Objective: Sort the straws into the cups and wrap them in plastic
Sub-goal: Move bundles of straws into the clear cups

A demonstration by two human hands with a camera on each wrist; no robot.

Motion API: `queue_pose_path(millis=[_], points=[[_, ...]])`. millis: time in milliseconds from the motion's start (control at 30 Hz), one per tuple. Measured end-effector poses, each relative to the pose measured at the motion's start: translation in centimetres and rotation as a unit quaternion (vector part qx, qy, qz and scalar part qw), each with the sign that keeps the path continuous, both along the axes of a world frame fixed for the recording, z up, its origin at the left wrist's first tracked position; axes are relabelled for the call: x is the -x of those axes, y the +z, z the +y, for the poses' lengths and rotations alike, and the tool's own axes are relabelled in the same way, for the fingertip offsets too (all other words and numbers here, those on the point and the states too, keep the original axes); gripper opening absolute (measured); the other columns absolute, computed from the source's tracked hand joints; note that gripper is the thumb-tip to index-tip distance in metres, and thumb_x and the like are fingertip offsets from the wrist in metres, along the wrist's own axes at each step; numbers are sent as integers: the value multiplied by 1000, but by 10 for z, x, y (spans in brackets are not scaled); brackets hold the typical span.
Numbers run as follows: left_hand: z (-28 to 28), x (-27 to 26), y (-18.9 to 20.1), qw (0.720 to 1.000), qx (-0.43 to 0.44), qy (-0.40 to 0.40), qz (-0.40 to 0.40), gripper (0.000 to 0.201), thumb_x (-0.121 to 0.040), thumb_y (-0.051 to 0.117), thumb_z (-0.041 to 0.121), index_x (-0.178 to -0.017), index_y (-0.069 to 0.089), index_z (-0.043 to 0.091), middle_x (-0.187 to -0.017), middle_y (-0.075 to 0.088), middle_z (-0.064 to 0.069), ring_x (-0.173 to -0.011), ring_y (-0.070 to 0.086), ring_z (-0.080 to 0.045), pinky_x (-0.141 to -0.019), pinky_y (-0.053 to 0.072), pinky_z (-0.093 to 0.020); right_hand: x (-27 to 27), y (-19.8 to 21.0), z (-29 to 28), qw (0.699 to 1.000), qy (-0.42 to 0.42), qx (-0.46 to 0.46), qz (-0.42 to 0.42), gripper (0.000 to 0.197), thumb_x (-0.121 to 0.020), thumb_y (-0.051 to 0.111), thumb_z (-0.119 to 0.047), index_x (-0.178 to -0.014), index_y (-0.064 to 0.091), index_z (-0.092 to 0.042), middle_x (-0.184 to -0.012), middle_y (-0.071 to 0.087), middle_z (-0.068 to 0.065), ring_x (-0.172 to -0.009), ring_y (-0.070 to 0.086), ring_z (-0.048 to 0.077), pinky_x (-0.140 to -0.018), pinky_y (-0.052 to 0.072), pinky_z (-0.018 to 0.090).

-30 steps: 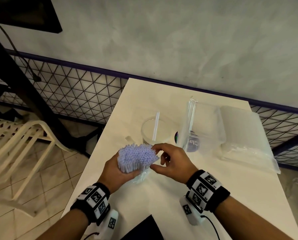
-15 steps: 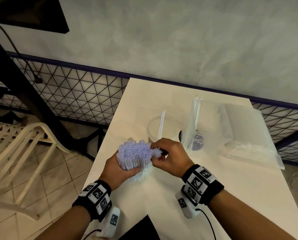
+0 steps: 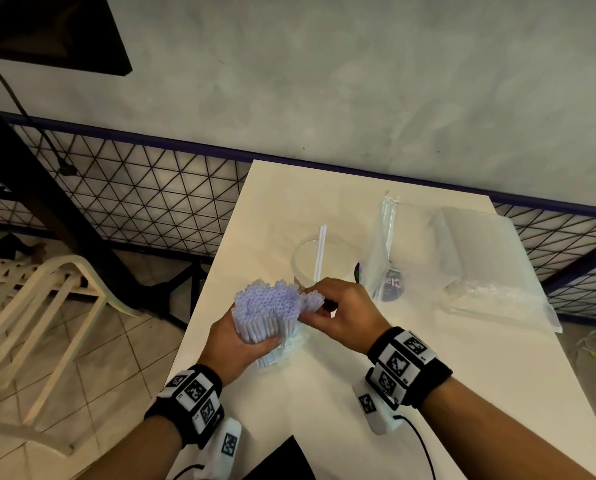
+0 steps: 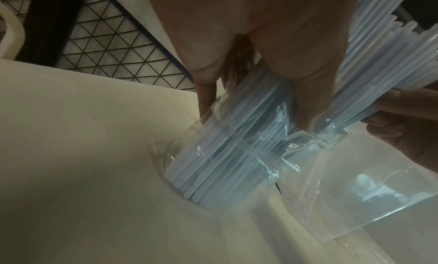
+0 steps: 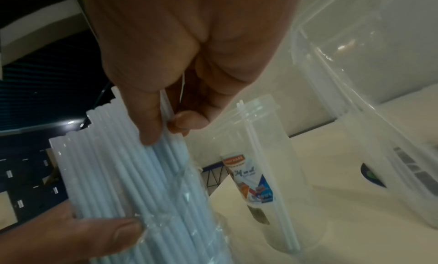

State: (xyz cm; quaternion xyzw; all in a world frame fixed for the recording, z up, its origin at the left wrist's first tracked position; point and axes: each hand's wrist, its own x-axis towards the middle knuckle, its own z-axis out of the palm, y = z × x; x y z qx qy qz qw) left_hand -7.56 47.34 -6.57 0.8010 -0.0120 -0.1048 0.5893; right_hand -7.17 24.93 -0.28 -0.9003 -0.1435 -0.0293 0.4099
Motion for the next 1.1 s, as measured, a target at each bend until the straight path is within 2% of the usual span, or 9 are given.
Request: queue_pose_path(millis=[133,233,367,500,633,800,967,1033,1100], points=[[-1,0,0,1000,-3,4,4,58,-61,93,14,-113,68,18,-98,75,8,-90,70,3,-79,54,-10,0,4,-1,1000,-8,-15,-26,27,-82,72,-36,-79,66,-9,-74,61,1,-61,56,17,-60,49,38],[-1,0,0,1000,-3,10,6,60,-60,94,17,-113,67,21,-98,75,9,-90,70,4,-76,53,-8,1,10,2,999,-16,-39,-29,13,-78,74,-21,-86,69,-13,-78,63,-3,-60,53,6,-60,46,22],[-3,0,0,1000,-8,4,4,62,-61,94,19,-116,66,21,-100,74,10,-92,69,4,-74,51,-5,0,12,5,997,-18,-61,32,22,-75,71,-13,-95,65,-19,-74,63,-2,-56,48,7,-58,43,18],[-2,-1,-1,1000,-10,8,8,60,-61,94,19,-114,67,18,-98,74,9,-89,69,5,-72,50,-5,-1,8,6,997,-10,-67,24,28,-77,72,-14,-104,66,-22,-81,65,-5,-59,53,9,-59,43,15],[-2,-1,-2,1000,-11,8,7,61,-60,94,21,-114,66,19,-101,74,8,-92,69,4,-74,50,-4,0,10,8,997,-23,-75,-13,22,-77,67,-22,-98,67,-16,-90,65,-5,-69,58,11,-59,38,10],[-2,-1,-1,1000,-25,5,5,60,-61,94,22,-114,66,20,-100,74,9,-91,69,5,-78,53,-10,1,13,9,993,-48,-107,10,21,-72,65,-26,-92,66,-19,-77,64,-9,-68,58,8,-61,44,18],[-3,-2,1,999,-31,4,7,61,-61,94,19,-114,65,20,-98,72,14,-88,66,12,-71,47,-1,-7,20,9,994,-16,-100,33,22,-76,66,-23,-97,71,-17,-95,71,-7,-89,68,9,-79,56,32],[-4,-2,2,999,-34,6,8,62,-61,94,18,-115,64,21,-97,70,17,-88,64,17,-72,46,1,-11,25,6,994,-14,-100,31,21,-75,68,-21,-94,71,-12,-94,72,-4,-88,69,12,-79,56,41],[-4,-2,2,999,-38,8,7,63,-61,94,18,-115,62,22,-96,68,20,-86,61,21,-71,45,3,-14,31,3,994,-15,-107,31,23,-74,67,-26,-92,71,-11,-91,71,-1,-86,69,17,-77,56,43]])
